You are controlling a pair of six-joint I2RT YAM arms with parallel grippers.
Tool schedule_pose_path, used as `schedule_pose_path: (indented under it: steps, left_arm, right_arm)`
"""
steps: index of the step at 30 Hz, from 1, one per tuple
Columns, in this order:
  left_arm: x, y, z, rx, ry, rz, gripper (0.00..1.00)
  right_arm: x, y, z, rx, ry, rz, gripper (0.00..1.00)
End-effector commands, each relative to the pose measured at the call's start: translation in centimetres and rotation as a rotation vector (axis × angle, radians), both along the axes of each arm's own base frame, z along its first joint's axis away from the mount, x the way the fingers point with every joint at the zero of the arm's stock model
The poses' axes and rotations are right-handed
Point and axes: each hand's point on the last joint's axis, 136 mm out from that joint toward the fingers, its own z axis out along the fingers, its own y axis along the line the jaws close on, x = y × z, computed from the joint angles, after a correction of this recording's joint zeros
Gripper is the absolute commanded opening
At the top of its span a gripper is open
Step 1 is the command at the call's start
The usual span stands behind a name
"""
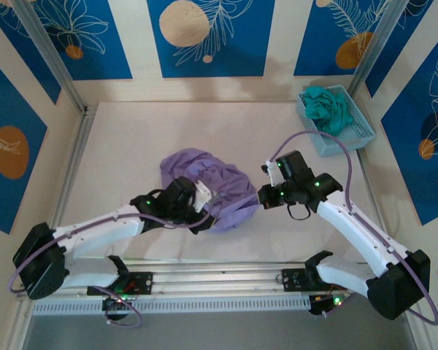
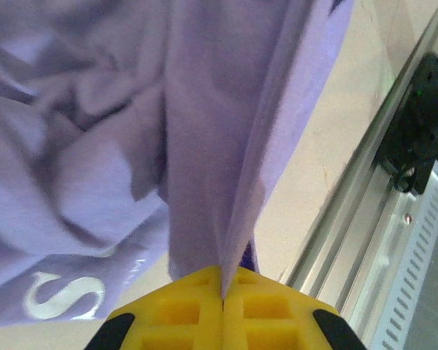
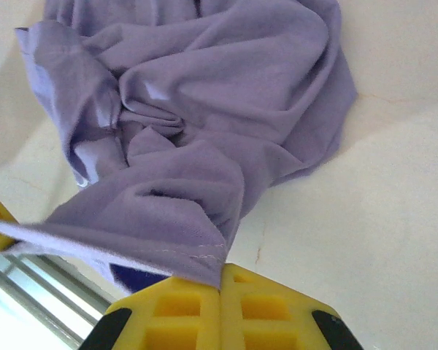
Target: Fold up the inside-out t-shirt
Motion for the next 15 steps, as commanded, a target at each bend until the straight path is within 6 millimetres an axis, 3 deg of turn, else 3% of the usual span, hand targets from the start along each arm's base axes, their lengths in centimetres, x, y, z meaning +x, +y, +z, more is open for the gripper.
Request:
schedule_pose_path:
  steps: [1, 10, 15]
  left_arm:
    - [-1.9, -1.6, -1.3, 0.024, 0.012, -0.112, 0.02]
    - [-3.0, -5.5, -3.9, 0.055, 0.011, -0.203, 0.03]
    - [-3.3, -6.6, -5.0, 0.064, 0.029, -0.211, 0.13]
  right_arm:
    - [-0.1, -1.5, -1.4, -0.053, 0.032, -0.078, 0.02]
    - [0.2, -4.4, -3.5, -0.104, 0.117, -0.253, 0.12]
    - [0.0, -5.4, -4.4, -0.124, 0.134, -0.296, 0.20]
